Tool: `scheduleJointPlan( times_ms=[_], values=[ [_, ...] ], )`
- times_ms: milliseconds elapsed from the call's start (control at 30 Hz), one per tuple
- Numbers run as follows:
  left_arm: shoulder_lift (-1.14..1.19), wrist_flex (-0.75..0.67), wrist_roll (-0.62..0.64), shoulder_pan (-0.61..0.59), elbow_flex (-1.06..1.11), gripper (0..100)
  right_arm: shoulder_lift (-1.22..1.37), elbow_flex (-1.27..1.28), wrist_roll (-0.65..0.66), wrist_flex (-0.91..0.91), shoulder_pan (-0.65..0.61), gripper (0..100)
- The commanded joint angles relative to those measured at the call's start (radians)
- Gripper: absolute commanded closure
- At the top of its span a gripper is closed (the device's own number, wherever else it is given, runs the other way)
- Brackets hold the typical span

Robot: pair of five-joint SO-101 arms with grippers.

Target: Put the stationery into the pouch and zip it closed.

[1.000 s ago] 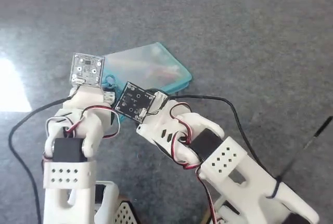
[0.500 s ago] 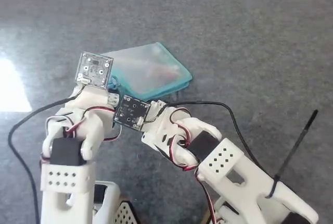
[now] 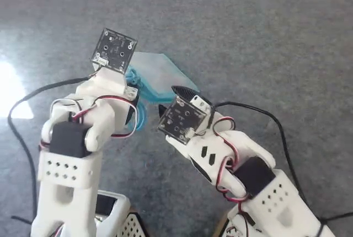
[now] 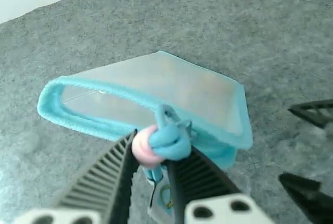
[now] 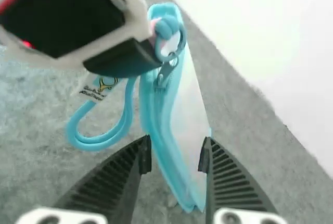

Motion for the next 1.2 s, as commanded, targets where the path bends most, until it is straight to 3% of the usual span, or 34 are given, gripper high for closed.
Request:
scheduleJointPlan(
  times_ms=[0, 233, 567, 733, 1167],
  values=[
    [0.012, 0.005, -0.014, 0.012, -0.039, 99, -0.031, -0.011, -0.008, 0.004, -0.019, 83.7],
    [0.012, 0.008, -0.028, 0.011, -0.039, 99, 0.061, -0.008, 0.015, -0.005, -0.084, 83.7],
    [0.015, 0.006, -0.038, -0.014, -0.036, 99, 0.196, -0.034, 0.017, -0.09, -0.071, 83.5],
    [0.017, 0.008, -0.04, -0.017, -0.039, 99, 0.2, -0.034, 0.018, -0.094, -0.048, 78.5],
    [0.014, 0.012, -0.04, -0.017, -0.035, 99, 0.208, -0.034, 0.023, -0.166, -0.044, 81.3]
  ],
)
